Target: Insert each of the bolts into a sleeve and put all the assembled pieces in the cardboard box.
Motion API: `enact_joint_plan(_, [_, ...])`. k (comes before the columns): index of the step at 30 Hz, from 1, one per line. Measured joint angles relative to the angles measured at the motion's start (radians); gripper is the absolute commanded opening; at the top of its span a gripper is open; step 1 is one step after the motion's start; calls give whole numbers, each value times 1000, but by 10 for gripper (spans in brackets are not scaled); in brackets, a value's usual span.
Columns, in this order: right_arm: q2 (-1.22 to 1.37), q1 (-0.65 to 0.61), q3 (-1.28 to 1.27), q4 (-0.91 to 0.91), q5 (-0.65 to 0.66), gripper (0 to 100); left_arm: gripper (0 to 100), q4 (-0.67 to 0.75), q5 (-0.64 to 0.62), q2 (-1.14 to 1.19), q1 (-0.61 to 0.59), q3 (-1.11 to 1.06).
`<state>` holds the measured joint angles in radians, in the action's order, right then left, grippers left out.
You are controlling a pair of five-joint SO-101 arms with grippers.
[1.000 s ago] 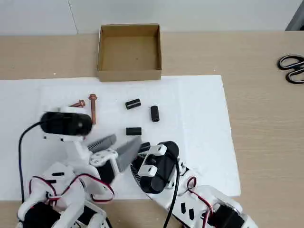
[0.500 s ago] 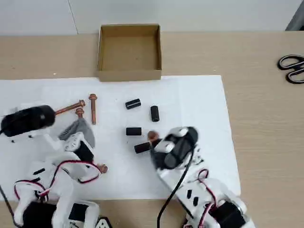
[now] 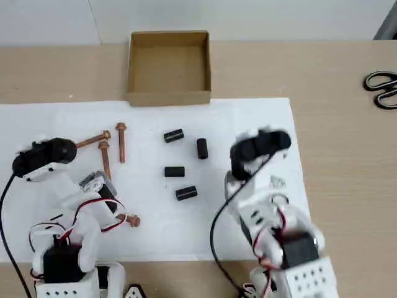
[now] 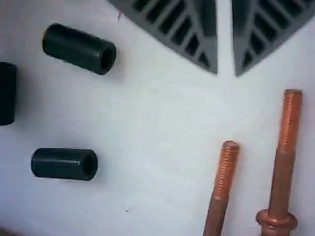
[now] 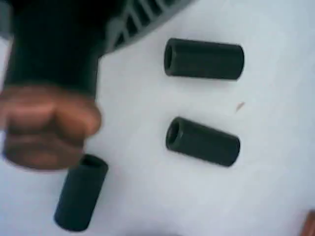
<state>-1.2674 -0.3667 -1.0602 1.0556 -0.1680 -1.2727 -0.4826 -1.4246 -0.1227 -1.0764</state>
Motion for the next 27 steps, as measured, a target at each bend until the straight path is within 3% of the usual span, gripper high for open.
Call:
enact_joint_plan(14, [896,-5,733,-2,-29,3,6,0,9,0,0,0])
enact_joint_plan(27, [1468,-5,1427,-37,5,3,6,2,9,0,0,0])
